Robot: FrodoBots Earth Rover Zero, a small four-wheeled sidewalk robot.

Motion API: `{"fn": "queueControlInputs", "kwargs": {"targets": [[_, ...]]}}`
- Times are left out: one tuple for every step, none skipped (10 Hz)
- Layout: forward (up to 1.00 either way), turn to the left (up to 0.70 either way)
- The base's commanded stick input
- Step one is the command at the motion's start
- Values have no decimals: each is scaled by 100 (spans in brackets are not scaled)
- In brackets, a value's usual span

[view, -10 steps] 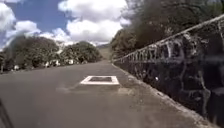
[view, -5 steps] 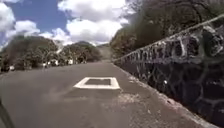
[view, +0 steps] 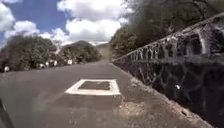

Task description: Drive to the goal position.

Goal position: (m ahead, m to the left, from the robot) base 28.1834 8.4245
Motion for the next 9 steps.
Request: {"fn": "queueControlInputs", "kwargs": {"targets": [[70,0],[70,9],[70,22],[70,20],[70,9],[70,0],[70,0],[70,0],[70,0]]}}
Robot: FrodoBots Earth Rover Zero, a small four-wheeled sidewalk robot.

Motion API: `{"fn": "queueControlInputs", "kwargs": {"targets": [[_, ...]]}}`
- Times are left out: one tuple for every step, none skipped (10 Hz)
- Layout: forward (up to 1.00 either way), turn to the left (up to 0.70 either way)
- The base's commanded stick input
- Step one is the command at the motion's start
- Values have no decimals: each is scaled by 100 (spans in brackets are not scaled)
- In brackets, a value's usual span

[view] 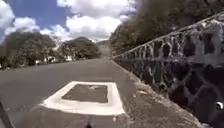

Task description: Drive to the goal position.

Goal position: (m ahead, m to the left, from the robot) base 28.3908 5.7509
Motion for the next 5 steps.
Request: {"fn": "queueControlInputs", "kwargs": {"targets": [[70,0],[70,0],[70,0],[70,0],[70,0]]}}
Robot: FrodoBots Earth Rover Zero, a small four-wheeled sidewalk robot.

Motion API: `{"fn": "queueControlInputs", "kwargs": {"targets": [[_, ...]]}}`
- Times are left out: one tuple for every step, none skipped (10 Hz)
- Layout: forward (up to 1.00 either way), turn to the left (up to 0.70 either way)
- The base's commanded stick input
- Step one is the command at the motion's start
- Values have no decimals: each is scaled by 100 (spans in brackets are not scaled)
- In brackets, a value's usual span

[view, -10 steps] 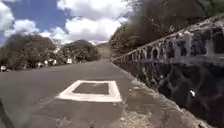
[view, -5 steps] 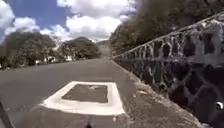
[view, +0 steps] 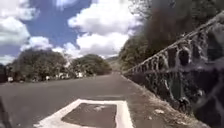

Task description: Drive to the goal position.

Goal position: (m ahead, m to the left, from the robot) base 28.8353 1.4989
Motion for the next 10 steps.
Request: {"fn": "queueControlInputs", "kwargs": {"targets": [[70,0],[70,0],[70,0],[70,0],[70,0],[70,0],[70,0],[70,0],[70,0],[70,0]]}}
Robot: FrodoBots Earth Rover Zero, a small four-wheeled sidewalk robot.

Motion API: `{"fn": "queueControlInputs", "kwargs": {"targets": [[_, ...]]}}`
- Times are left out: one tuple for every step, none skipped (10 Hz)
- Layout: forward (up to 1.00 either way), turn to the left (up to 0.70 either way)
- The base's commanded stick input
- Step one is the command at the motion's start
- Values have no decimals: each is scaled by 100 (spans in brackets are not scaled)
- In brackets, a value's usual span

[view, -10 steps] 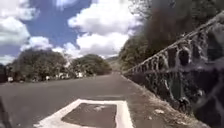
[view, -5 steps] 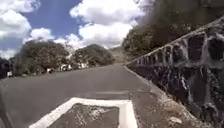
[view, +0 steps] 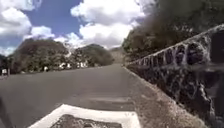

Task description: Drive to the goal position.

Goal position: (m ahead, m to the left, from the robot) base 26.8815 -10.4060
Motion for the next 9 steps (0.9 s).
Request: {"fn": "queueControlInputs", "kwargs": {"targets": [[70,0],[70,0],[70,0],[70,0],[70,0],[70,0],[70,0],[70,0],[70,0]]}}
